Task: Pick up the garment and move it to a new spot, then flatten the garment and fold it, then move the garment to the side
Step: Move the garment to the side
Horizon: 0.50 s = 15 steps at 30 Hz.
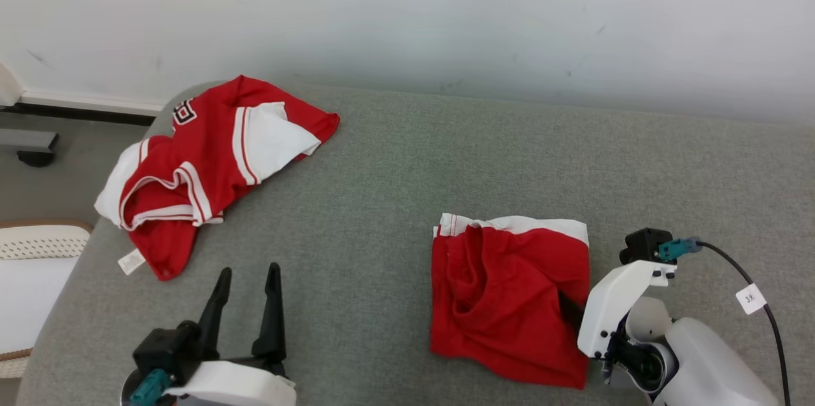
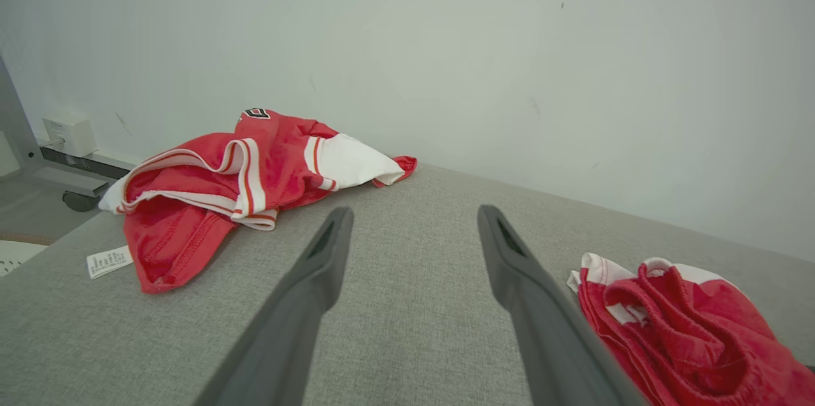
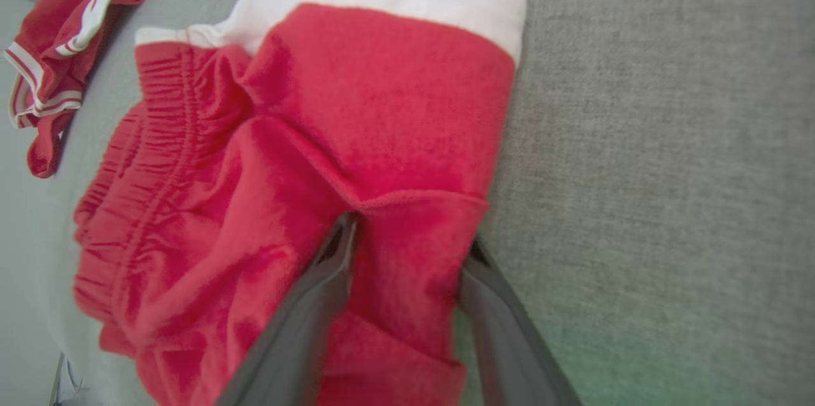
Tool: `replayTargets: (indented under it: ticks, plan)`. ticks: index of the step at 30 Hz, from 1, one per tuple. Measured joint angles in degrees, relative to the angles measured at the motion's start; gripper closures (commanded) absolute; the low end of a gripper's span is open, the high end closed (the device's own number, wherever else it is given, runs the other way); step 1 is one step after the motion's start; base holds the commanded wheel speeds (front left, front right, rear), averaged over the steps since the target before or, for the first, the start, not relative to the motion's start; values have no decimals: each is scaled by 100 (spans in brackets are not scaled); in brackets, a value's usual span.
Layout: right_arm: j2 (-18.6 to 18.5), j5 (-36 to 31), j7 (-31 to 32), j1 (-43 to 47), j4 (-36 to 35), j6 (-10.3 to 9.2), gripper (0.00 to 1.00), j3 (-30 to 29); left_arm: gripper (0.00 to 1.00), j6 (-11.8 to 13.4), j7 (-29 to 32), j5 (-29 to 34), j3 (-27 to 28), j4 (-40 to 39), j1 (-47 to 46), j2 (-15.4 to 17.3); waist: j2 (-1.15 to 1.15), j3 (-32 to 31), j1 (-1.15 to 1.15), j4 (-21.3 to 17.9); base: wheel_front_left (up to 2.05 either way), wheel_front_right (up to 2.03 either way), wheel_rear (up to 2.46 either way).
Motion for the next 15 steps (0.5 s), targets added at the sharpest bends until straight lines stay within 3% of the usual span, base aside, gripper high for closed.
replayTargets:
  ticks: [1, 2, 15]
  plan:
    - [7, 59, -27, 23, -11, 0, 94, 34, 0, 13, 0, 0, -5, 1, 3, 0, 0, -16, 0, 2, 0, 0, 0]
    - [13, 79, -92, 46, -8, 0, 100, 65, 0, 13, 0, 1, -2, 3, 5, 0, 0, -33, 0, 1, 0, 0, 0]
    - [4, -109, -880, -182, 250, 0, 100, 183, 0, -90, 0, 115, 36, -70, 63, 1, 0, -231, 0, -478, 0, 0, 0]
